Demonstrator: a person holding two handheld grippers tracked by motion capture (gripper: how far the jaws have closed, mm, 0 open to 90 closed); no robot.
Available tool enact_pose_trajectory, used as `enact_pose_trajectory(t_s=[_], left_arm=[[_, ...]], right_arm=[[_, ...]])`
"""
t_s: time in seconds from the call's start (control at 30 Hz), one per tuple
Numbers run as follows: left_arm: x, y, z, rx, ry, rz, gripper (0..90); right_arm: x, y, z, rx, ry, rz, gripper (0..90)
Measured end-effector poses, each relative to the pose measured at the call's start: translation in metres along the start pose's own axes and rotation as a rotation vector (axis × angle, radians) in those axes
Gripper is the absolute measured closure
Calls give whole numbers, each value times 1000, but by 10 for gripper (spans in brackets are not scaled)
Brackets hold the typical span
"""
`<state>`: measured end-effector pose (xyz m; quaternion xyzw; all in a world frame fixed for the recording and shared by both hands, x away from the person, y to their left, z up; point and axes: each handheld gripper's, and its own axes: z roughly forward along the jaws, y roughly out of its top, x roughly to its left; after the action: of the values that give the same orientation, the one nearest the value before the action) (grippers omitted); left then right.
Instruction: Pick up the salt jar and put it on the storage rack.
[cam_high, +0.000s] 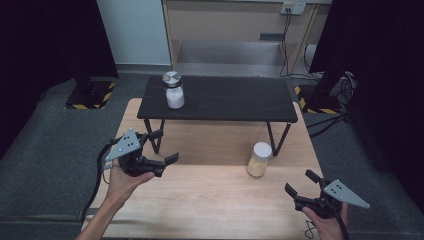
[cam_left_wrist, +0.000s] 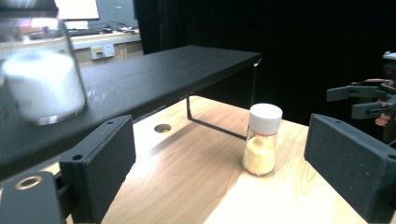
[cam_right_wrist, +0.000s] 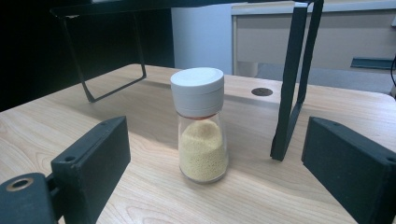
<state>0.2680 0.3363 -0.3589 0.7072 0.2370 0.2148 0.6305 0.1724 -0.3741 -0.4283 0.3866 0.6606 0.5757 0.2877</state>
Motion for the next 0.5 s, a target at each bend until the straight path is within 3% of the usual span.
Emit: enact_pose_trajectory(t_s=[0.2, 0.3, 0.4, 0.5], left_arm=[[-7, -29, -4, -10, 37, -27, 80], [-8, -38, -3, -1, 32, -46, 82], [-12, -39, -1, 43, 45, -14, 79], [-15, -45, -1, 51, 55, -16, 76]], right_arm=[[1, 1, 3, 9, 7, -4, 80], [1, 1, 4, 11, 11, -9, 80], [1, 0, 5, 14, 10, -7, 80], [1, 0, 5, 13, 12, -11, 80]])
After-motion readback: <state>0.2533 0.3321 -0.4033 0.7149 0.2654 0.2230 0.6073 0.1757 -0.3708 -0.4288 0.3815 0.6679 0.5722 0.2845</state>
